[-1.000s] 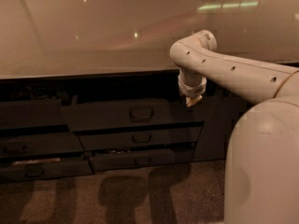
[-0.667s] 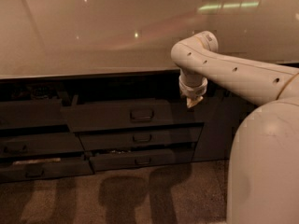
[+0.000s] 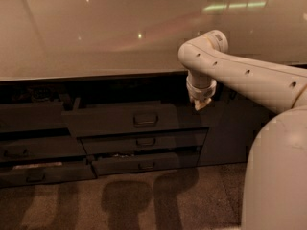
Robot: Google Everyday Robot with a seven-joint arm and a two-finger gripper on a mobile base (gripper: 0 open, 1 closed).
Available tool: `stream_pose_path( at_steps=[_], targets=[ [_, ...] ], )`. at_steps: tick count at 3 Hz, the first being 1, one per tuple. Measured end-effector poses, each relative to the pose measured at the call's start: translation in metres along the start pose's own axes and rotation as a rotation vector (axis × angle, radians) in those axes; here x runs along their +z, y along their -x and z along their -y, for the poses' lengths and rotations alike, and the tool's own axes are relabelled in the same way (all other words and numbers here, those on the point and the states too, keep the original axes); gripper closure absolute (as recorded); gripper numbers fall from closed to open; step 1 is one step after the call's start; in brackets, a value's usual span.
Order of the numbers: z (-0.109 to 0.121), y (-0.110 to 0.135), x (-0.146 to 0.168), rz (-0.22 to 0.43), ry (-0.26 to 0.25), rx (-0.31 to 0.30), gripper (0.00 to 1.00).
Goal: Open top drawer
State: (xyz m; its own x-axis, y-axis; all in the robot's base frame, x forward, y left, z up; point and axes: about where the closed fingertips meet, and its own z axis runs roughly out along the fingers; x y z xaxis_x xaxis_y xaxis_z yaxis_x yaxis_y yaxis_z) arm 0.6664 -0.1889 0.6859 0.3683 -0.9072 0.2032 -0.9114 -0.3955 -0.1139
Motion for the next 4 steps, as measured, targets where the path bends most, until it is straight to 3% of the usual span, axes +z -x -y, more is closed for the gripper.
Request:
stream_pose_path(
  at_steps=[2,3,4],
  targets=[
    [-0.009,0.003,0.001,0.004,0.000,-0.006,1.00],
    [-0.027,-0.005,-0.033,-0.022,-0.116,0.049,1.00],
    [-0.064,0.017,-0.064,-0.008,-0.272,0.048,1.00]
  ],
)
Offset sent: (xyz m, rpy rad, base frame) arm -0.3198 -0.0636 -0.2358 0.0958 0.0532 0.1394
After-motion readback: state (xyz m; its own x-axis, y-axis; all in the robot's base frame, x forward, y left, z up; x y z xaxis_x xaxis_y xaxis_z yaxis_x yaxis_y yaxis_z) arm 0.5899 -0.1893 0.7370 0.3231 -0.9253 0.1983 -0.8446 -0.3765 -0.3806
